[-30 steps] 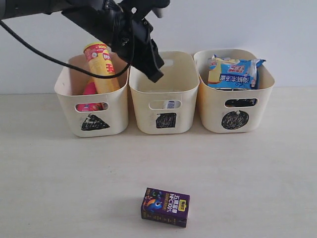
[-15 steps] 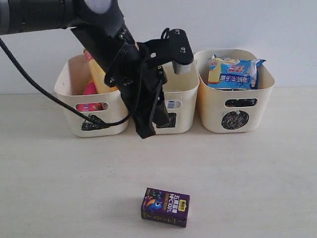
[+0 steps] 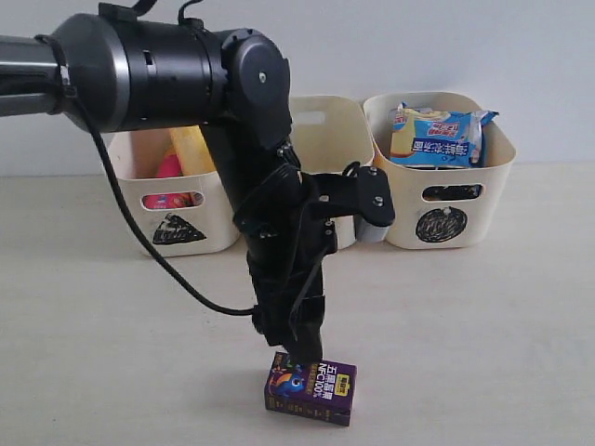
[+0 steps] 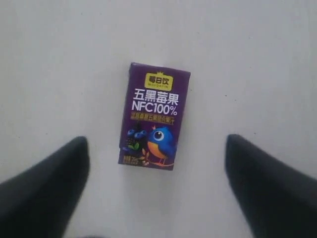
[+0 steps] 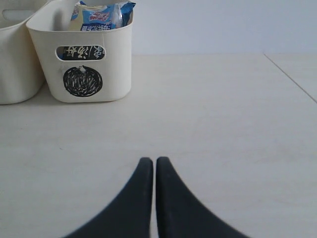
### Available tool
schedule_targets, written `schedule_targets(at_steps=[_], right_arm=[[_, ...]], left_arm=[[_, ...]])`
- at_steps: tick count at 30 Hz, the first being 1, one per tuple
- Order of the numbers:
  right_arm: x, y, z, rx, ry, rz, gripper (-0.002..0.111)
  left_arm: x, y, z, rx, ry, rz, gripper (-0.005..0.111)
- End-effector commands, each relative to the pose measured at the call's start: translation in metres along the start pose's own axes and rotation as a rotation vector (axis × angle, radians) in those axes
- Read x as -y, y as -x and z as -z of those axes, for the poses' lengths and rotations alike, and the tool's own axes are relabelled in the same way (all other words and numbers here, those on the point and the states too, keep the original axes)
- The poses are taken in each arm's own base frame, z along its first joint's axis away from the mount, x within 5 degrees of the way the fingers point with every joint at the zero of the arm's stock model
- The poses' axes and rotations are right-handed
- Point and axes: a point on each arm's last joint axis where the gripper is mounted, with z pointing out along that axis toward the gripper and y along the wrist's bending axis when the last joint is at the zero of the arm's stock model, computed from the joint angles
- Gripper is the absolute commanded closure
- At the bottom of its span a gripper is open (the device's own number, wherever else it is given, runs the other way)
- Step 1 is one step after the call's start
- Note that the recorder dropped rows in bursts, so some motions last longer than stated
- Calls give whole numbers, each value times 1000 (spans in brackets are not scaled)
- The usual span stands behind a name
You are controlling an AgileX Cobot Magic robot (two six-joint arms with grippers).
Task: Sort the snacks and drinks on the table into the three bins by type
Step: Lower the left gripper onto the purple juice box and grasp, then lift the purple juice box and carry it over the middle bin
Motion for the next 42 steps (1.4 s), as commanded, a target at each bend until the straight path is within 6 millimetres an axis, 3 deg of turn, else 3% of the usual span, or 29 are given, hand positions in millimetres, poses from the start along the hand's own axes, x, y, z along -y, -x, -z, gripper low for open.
schedule_targets(at_steps=[1, 5, 13, 21, 25, 36, 39, 41, 42], right_arm=[[0, 0, 0, 10, 1, 4, 108], [0, 0, 0, 10, 1, 4, 108], [0, 0, 0, 10, 1, 4, 108], [0, 0, 0, 10, 1, 4, 108], [0, 0, 0, 10, 1, 4, 108], [0, 0, 0, 10, 1, 4, 108], [0, 0, 0, 10, 1, 4, 108], [0, 0, 0, 10, 1, 4, 108], [0, 0, 0, 10, 1, 4, 108]], left_arm=[[6, 0, -16, -7, -91, 50, 13], [9, -5, -31, -31, -137, 24, 9], [-2, -17, -54, -45, 56, -52, 9], [-1, -23, -70, -4, 113, -70, 9], [-1, -22, -74, 9, 102, -52, 9], [-7, -29, -113, -27, 72, -32, 10], [-7, -31, -119, -38, 59, -29, 16], [-7, -32, -119, -48, 58, -38, 34], [-7, -32, -118, -52, 63, -45, 50]])
